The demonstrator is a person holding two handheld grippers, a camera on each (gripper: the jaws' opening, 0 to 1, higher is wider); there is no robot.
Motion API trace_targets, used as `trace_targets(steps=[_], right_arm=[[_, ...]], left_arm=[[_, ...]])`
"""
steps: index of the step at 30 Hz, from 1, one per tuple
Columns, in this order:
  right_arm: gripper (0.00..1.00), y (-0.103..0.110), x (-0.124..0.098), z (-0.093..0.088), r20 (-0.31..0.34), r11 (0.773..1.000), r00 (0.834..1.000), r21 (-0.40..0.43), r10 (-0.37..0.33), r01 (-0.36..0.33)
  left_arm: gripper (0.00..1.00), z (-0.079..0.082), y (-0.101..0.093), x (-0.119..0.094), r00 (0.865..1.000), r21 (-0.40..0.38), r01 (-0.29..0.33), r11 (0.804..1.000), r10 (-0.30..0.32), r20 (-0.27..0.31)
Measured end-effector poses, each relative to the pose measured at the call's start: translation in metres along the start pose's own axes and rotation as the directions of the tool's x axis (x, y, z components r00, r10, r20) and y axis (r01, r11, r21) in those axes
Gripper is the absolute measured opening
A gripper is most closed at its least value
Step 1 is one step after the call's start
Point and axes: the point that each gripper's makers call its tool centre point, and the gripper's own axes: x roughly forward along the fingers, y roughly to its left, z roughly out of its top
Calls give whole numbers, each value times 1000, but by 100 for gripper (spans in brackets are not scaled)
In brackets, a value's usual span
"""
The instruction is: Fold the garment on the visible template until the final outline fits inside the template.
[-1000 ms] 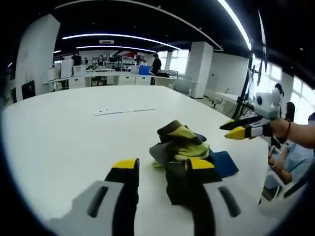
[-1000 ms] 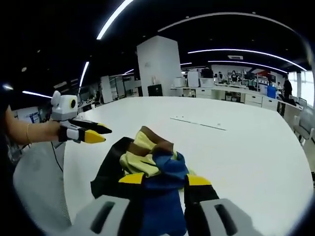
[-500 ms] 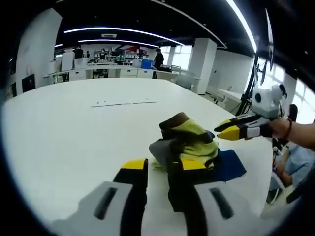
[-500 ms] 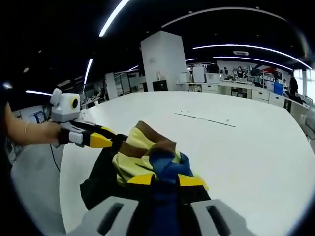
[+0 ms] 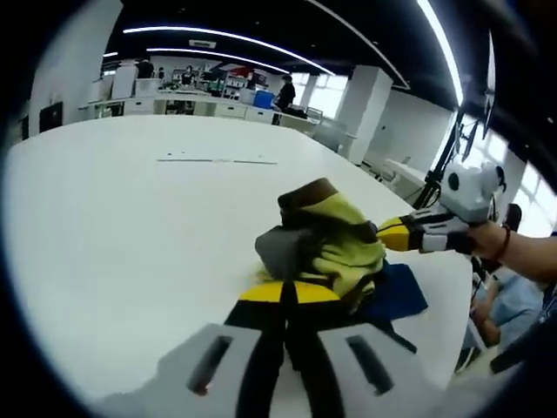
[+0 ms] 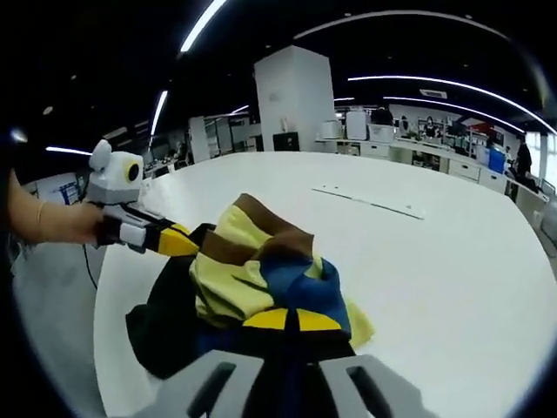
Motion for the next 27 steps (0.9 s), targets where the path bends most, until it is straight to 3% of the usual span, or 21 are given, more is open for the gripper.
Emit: trace_targets(steps=[8, 15, 20, 23, 27], right_arm=[[0, -14, -13, 20, 47, 999, 998, -7, -48, 48], [0, -27, -24, 44, 86, 997, 993, -22, -77, 79], [0, -46, -31, 61, 107, 993, 988, -12, -115, 117], [0, -54, -33, 71, 131, 994, 985, 35, -108, 104], [0, -67, -32, 81, 133, 992, 983, 21, -125, 123]], left_arm=[[0, 18, 2, -16, 999, 35, -16, 999, 15, 41], [0, 48, 10, -33, 994, 71, -48, 996, 41, 98], [0, 72, 22, -43, 987, 61, -81, 995, 71, 146], [0, 83, 28, -46, 982, 26, -80, 996, 74, 173], [0, 95, 37, -47, 974, 12, -103, 995, 98, 202]])
